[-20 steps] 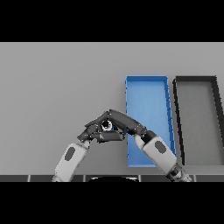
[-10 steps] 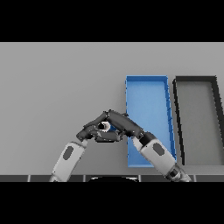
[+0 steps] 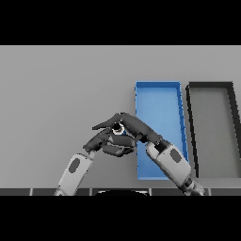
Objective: Pick up the blue pipe and place it into the blue bin.
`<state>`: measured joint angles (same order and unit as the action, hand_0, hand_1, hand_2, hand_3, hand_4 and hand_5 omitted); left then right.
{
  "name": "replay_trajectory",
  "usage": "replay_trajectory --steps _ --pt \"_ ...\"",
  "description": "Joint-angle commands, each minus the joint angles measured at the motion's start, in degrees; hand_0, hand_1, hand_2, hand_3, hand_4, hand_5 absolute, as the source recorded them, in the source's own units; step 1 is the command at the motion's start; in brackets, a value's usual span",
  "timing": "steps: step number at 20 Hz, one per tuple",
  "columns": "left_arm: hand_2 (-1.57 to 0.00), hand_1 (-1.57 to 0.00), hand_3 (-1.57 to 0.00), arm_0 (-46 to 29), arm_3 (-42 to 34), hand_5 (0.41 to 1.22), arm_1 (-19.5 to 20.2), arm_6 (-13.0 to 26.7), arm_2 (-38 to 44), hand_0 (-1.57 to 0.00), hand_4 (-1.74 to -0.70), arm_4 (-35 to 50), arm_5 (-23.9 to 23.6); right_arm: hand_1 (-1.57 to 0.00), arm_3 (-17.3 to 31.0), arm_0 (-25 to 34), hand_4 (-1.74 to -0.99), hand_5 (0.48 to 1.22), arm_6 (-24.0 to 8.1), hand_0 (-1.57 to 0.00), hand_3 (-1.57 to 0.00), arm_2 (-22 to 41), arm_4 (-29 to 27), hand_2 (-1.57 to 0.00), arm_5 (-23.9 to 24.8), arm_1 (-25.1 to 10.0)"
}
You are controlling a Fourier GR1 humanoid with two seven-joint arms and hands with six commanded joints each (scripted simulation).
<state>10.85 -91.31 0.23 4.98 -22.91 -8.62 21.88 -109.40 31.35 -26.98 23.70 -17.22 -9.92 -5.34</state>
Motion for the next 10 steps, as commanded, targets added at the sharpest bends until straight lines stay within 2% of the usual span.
replay_trajectory --steps 1,5,7,10 --pt "-0.01 -0.01 -0.01 -0.3 0.1 0.47 0.0 -0.3 -0.1 -0.02 -0.91 0.0 0.0 -1.57 -0.7 1.5 -1.741 1.221 -1.8 -1.57 -1.57 -1.4 -2.5 -1.57 1.2 0.1" --pt "-0.01 -0.01 0.0 0.5 0.0 0.445 0.9 0.6 0.6 -0.01 -0.91 0.3 0.6 -1.57 -0.3 12.4 -1.741 1.221 -6.8 -1.57 -1.57 -7.6 -11.9 -1.57 3.9 -1.6" --pt "0.0 0.0 0.0 0.2 0.4 0.437 0.5 0.6 0.2 0.0 -0.91 0.7 1.1 -1.57 1.5 17.4 -1.741 1.221 -5.9 -1.57 -1.57 -11.0 -15.0 -1.57 4.0 -3.5" --pt "0.0 0.0 0.0 0.1 -0.4 0.432 0.4 2.4 0.4 0.0 -0.9 0.6 0.5 -1.57 5.6 23.4 -1.741 1.221 -4.5 -1.57 -1.57 -17.0 -12.8 -1.57 8.4 -8.4"
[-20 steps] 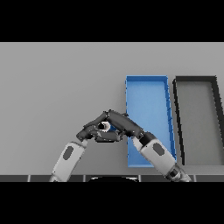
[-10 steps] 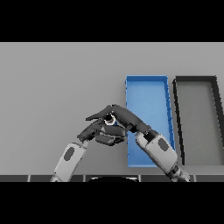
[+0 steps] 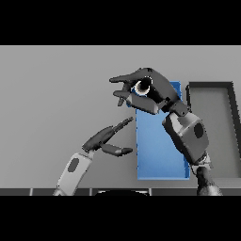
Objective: Pick up the blue pipe and place it into the blue bin.
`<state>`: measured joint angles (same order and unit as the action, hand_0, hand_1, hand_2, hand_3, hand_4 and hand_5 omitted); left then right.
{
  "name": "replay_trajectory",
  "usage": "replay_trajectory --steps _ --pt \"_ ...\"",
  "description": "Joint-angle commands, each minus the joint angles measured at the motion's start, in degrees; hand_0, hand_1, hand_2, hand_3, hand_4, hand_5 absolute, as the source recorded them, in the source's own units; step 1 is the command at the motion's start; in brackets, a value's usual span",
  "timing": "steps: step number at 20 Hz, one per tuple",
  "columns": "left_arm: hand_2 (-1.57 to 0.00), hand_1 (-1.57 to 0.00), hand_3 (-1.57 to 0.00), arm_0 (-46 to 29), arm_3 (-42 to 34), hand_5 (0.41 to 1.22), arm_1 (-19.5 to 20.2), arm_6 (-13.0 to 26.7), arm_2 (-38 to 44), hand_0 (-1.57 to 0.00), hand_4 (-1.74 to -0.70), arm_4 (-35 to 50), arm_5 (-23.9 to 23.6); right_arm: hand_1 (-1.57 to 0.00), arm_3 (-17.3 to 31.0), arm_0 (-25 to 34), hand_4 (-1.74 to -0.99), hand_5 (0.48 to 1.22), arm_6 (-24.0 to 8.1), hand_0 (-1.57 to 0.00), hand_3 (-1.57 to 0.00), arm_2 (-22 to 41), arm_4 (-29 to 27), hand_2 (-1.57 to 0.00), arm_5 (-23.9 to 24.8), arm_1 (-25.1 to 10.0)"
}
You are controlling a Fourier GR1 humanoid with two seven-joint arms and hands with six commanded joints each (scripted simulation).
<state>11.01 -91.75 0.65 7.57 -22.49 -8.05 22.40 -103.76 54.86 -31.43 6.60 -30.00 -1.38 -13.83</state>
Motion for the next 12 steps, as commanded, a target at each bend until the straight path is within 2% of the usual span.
replay_trajectory --steps 1,2,4,6,8,9,12 --pt "0.0 0.0 0.0 0.1 -0.2 0.43 0.1 0.1 0.1 0.0 -0.9 0.4 0.3 -1.57 2.0 2.0 -1.741 1.221 -0.3 -1.57 -1.57 -1.4 1.1 -1.57 0.9 -1.8" --pt "0.0 0.0 0.0 0.3 0.2 0.428 0.7 -1.0 0.3 0.0 -0.89 -0.1 0.4 -1.57 3.6 2.8 -1.741 1.221 -0.7 -1.57 -1.57 -2.6 1.3 -1.57 1.2 -3.3" --pt "0.0 0.0 0.0 0.3 -0.2 0.421 0.5 -0.4 0.6 0.0 -0.89 0.7 0.4 -1.57 6.0 2.3 -1.741 1.221 -1.4 -1.57 -1.57 -5.9 0.8 -1.57 1.7 -6.5" --pt "0.0 0.0 0.0 0.4 0.2 0.412 0.4 -1.1 0.2 0.0 -0.89 -0.2 0.1 -1.57 9.0 1.4 -1.741 1.221 -0.6 -1.57 -1.57 -7.0 2.2 -1.57 1.4 -8.6" --pt "0.0 0.0 0.0 0.5 0.1 0.412 1.0 -1.9 0.5 0.0 -0.88 -0.4 0.1 -1.57 9.4 -2.9 -1.741 1.221 -1.0 -1.57 -1.57 -8.4 2.8 -1.57 0.7 -11.4" --pt "0.0 0.0 0.0 0.4 0.0 0.413 1.1 -2.0 0.4 0.0 -0.87 -0.7 -0.2 -1.57 9.9 -5.0 -1.741 1.221 -1.1 -1.57 -1.57 -9.2 2.5 -1.57 0.5 -12.0" --pt "0.0 0.0 0.0 -0.3 0.0 0.419 1.4 -2.7 -0.1 0.0 -0.87 -1.0 0.1 -1.57 7.0 -13.3 -1.741 1.221 -2.3 -1.57 -1.57 -9.6 2.5 -1.57 2.1 -12.3"
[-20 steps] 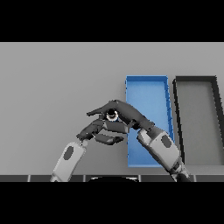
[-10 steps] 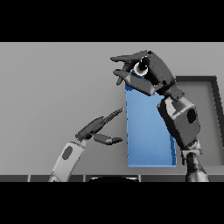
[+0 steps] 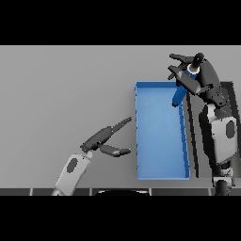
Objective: Pick up the blue pipe and place it into the blue bin.
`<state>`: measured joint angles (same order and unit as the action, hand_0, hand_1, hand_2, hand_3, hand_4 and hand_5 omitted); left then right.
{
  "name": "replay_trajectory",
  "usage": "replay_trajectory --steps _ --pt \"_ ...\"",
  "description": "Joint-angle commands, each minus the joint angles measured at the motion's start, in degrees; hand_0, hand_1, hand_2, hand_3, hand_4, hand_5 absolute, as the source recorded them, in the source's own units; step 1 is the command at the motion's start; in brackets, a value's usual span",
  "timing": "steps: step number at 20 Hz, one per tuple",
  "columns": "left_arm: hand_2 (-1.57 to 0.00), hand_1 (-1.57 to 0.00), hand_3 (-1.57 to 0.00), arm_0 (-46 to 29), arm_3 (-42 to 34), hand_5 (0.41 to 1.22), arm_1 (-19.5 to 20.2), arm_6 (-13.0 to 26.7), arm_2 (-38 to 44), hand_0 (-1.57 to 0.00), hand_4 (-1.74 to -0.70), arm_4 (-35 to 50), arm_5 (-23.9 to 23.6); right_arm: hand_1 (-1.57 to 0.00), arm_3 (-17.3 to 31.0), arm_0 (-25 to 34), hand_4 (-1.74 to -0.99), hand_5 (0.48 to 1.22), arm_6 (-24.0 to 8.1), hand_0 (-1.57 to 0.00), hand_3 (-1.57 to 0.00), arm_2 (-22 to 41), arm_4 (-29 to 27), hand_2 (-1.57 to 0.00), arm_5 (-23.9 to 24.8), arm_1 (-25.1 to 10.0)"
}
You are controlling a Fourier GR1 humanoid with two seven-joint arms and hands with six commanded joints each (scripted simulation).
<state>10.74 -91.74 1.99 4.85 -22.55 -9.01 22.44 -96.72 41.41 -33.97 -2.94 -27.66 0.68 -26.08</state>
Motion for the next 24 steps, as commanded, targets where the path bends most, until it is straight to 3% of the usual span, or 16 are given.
replay_trajectory --steps 1,6,10,13,14,18,19,21,23,24 --pt "0.0 0.0 0.0 -0.1 0.1 0.419 -0.1 0.0 -0.2 0.0 -0.87 -0.4 -0.2 -1.57 -0.3 -2.4 -1.741 1.221 -0.1 -1.57 -1.57 -0.5 0.1 -1.57 0.0 -0.5" --pt "0.0 0.0 0.0 -1.7 -1.6 0.423 -0.4 0.7 -0.9 0.0 -0.88 0.4 -0.1 -1.57 -6.0 -16.0 -1.741 1.221 -1.0 -1.57 -1.57 1.0 0.8 -1.57 3.6 -0.8" --pt "0.0 0.0 0.0 -1.2 -0.9 0.427 -0.4 1.3 -0.3 0.0 -0.88 0.5 -0.4 -1.57 -8.6 -23.8 -1.741 1.221 -1.0 -1.57 -1.57 7.3 -0.7 -1.57 12.8 -6.2" --pt "0.0 0.0 0.0 -1.8 -1.5 0.422 0.1 0.4 -0.5 0.0 -0.89 0.7 0.1 -1.57 -8.1 -26.4 -1.741 1.221 -1.0 -1.57 -1.52 14.1 -2.6 -1.57 21.7 -11.3" --pt "0.0 0.0 0.0 -2.3 -1.6 0.42 -0.2 0.5 -1.3 0.0 -0.89 0.2 -0.1 -1.57 -7.9 -26.6 -1.741 1.221 -0.9 -1.57 -1.26 16.5 -3.4 -1.57 24.2 -13.1" --pt "0.0 0.0 0.0 -1.8 -2.0 0.421 0.3 1.2 -0.6 0.0 -0.88 0.7 0.2 -1.55 -3.9 -25.5 -1.741 1.221 -0.9 -1.57 -0.85 27.2 -7.7 -1.57 33.1 -20.6" --pt "0.0 0.0 0.0 -1.4 -2.2 0.421 0.0 1.6 -0.8 0.0 -0.88 0.6 0.1 -1.34 -2.9 -23.9 -1.678 1.221 -0.9 -1.46 -0.79 30.7 -10.4 -1.34 35.1 -22.6" --pt "0.0 0.0 0.0 -1.2 -2.1 0.422 0.4 2.0 -0.5 0.0 -0.88 0.7 0.2 -0.85 -0.7 -20.6 -1.503 1.221 -1.0 -0.94 -0.5 36.3 -15.9 -0.86 37.3 -26.4" --pt "0.0 0.0 0.0 -1.2 -2.1 0.427 0.4 2.1 -0.5 0.0 -0.88 0.7 0.2 -0.55 -0.4 -20.2 -1.337 1.221 -1.0 -0.6 -0.32 37.3 -15.7 -0.55 35.0 -26.8" --pt "0.0 0.0 0.0 -1.2 -2.2 0.428 0.2 2.3 -0.6 0.0 -0.88 0.7 0.2 -0.44 -0.2 -19.4 -1.275 1.186 -1.0 -0.48 -0.26 39.2 -16.7 -0.44 33.8 -28.2"
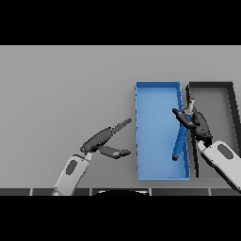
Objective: Pick up the blue pipe and place it into the blue bin.
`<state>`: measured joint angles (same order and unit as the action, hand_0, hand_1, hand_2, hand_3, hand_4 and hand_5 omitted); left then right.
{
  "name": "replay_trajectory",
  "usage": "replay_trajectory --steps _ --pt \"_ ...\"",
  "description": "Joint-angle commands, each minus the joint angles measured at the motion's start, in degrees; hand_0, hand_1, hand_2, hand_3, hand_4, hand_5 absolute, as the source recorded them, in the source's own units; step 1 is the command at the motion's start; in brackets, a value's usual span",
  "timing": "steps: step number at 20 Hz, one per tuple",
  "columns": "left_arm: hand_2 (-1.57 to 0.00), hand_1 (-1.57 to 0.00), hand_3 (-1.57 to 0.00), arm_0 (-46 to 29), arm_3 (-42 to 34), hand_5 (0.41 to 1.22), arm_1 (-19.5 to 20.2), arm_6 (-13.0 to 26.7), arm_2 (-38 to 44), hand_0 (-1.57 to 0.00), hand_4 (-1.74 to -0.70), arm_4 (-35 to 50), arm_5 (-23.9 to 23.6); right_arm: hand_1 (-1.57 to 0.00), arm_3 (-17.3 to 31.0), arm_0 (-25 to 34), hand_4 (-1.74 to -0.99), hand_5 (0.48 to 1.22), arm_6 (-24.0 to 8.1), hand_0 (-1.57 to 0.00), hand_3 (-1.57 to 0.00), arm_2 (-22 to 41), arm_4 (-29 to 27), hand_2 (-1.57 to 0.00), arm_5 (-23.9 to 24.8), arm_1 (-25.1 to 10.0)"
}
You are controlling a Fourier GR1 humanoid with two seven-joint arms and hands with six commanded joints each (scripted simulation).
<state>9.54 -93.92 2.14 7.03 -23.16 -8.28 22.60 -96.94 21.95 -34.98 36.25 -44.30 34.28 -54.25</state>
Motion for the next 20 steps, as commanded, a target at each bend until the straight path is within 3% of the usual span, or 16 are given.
replay_trajectory --steps 1,5,10,15,20 --pt "0.0 0.0 0.0 -0.2 0.1 0.43 -0.1 0.1 -0.1 0.0 -0.88 0.0 0.0 -0.35 0.3 0.8 -1.219 1.137 0.0 -0.38 -0.21 2.3 -1.1 -0.35 -1.1 -1.4" --pt "0.0 0.0 0.0 -0.7 -0.1 0.428 -0.6 0.0 -0.6 0.0 -0.89 -0.2 -0.3 -0.14 2.4 7.8 -1.083 0.934 0.0 -0.16 -0.08 14.0 -4.0 -0.14 -4.2 -6.4" --pt "0.0 0.0 0.0 -1.0 -0.1 0.428 -0.6 0.1 -0.6 0.0 -0.89 -0.8 -0.8 -0.05 4.3 15.9 -1.051 0.787 0.0 -0.05 -0.03 24.1 -6.1 -0.05 -4.7 -8.4" --pt "0.0 0.0 0.0 -0.6 0.1 0.429 -0.4 -0.3 -0.2 0.0 -0.89 -0.4 -0.5 -0.01 4.7 17.0 -1.03 0.682 0.0 -0.02 -0.01 26.1 -5.7 -0.01 -3.7 -7.7" --pt "0.0 0.0 0.0 -0.8 -0.4 0.431 -0.6 -0.1 -0.5 0.0 -0.88 -0.8 -1.0 -0.01 4.6 17.4 -1.022 0.658 0.0 -0.01 0.0 25.7 -6.8 -0.01 -5.6 -8.9"
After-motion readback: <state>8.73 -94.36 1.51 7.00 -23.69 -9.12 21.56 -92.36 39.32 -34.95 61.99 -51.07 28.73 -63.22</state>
